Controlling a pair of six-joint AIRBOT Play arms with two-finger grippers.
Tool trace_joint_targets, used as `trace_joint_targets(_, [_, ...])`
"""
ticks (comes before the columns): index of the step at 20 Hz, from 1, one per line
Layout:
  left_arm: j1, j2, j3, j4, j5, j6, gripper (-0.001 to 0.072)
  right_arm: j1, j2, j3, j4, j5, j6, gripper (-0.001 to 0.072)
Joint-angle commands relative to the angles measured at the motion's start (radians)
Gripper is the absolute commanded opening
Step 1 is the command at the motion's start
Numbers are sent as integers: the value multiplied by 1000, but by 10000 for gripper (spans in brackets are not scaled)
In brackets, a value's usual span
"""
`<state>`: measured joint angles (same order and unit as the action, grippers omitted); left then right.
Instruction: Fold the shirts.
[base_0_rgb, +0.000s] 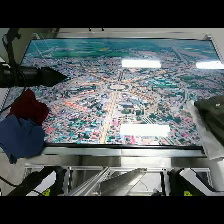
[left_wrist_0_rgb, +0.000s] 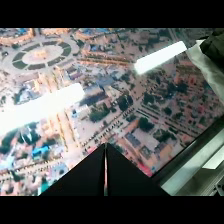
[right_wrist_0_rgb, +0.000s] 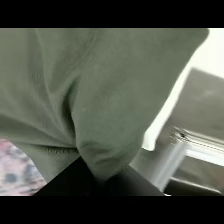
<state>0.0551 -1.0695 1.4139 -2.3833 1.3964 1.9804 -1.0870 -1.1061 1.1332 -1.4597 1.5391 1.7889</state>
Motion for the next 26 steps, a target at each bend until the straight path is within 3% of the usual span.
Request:
trace_joint_targets(1, [-60,-1,1,2,-2,9,20,-60,4,-132,-52,-52,-52,33])
trace_joint_targets(2, [-72,0,1,1,0,9,20,-60,-4,-132,-52,-53,-65,88])
trace_joint_targets(4, [-89,-1,1,2,-1,9,20,-58,-6,-129,-50,-53,-93,706])
trace_joint_targets(8, [-99,-1,1,1,-8,9,20,-58,-6,-17,27,34,-91,703])
trace_joint_targets(10, [-99,-1,1,1,-13,9,20,-55,-6,86,200,37,-76,694])
trace_joint_targets(11, [-99,0,1,1,-21,9,20,-42,-6,132,307,28,-76,625])
trace_joint_targets(12, [-98,0,1,1,-33,8,20,-26,-6,169,404,8,-76,460])
trace_joint_targets(13, [-98,0,2,0,-43,8,20,0,-3,193,505,-21,-78,233])
trace_joint_targets(14, [-98,0,2,0,-51,-3,20,32,4,199,595,-53,-110,85])
trace_joint_targets(15, [-98,0,1,0,-58,-23,20,78,11,199,661,-77,-140,25])
trace_joint_targets(19, [-98,21,1,9,-55,-78,20,335,37,189,668,-121,-198,24])
trace_joint_targets(22, [-99,91,-34,8,-28,-111,20,517,112,130,652,-100,-306,23])
trace_joint_targets(26, [-137,292,-366,10,-36,-150,20,739,360,-183,582,-163,-363,24])
